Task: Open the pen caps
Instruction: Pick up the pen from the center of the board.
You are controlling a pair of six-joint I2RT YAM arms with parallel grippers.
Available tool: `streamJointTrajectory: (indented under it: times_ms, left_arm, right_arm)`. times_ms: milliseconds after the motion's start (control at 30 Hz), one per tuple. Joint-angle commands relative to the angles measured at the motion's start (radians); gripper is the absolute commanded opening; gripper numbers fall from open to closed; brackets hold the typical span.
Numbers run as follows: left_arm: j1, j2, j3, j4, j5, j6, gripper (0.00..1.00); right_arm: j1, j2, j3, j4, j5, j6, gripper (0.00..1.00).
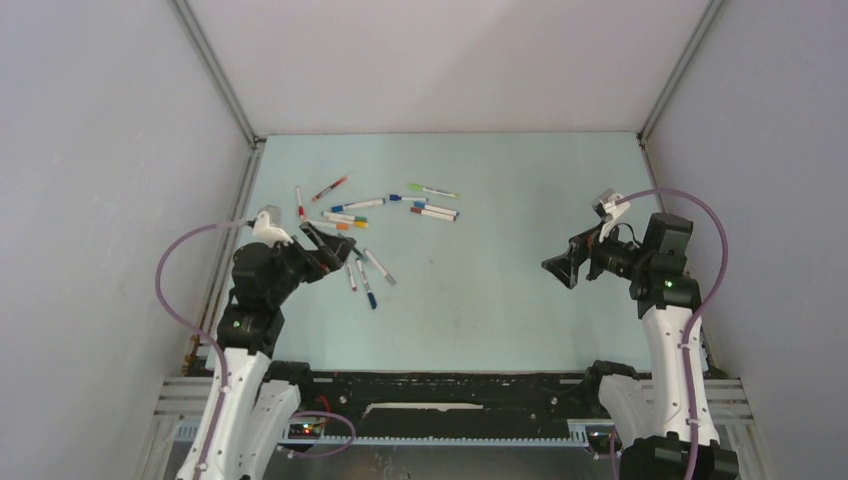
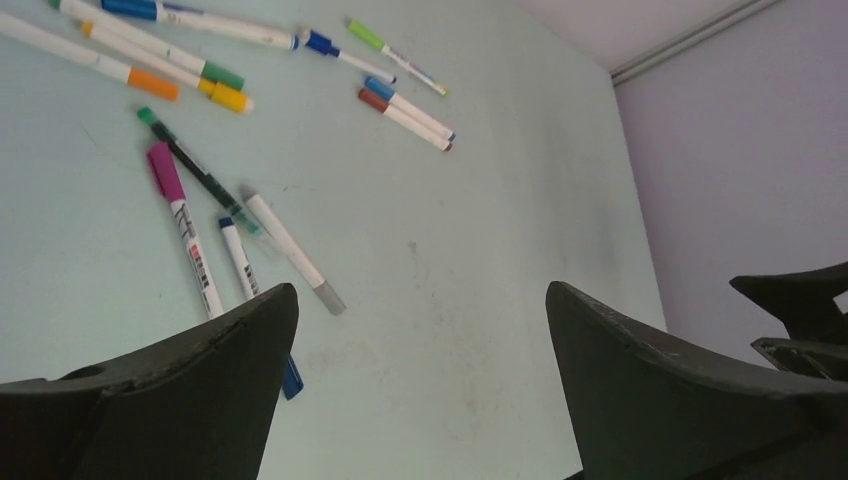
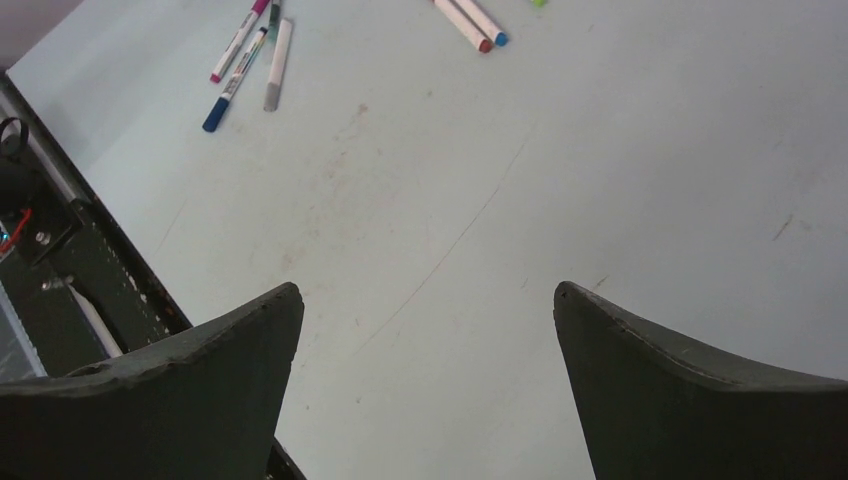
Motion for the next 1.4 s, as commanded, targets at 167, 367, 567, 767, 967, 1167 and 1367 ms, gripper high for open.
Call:
streamJointTrajectory:
  times_ms: [167,367,567,767,967,1167,1367]
  left_arm:
    - [-0.248,0.311,0.137,-0.165,-0.486,0.056,0.98]
    - [-0.27,0.523,0.201,-0.156,-0.672,0.09,0.98]
    - [-0.192,0.693,0.268,-0.097,-0.569,0.138,0.84]
    - [-0.157,0.805,0.287,-0.039,-0.528,0.117,0.72]
    - [-0.157,0.945,0.359,-0.07,-0.535,0.108,0.59]
    - [-0.157,1.043,0.385,-0.124,-0.551,0.081,0.39]
    - [-0.166,1.082,0.391,-0.13,-0.533,0.076,0.35]
  right_arm:
    - [-0.01,-0.011,-0.019,-0.01,-0.005,-0.102,1.0]
    - [-0.009,-0.013,-0.021,-0.028,0.011,-0.126,1.0]
    - [-0.007,-0.014,-0.021,-0.033,0.018,-0.136,1.0]
    - [-0.007,-0.015,-0.021,-0.037,0.019,-0.139,1.0]
    - [-0.005,-0.012,-0.023,-0.036,0.019,-0.139,1.0]
    - [-0.004,-0.009,-0.023,-0.035,0.019,-0.139,1.0]
    - [-0.002,-0.006,-0.024,-0.035,0.02,-0.139,1.0]
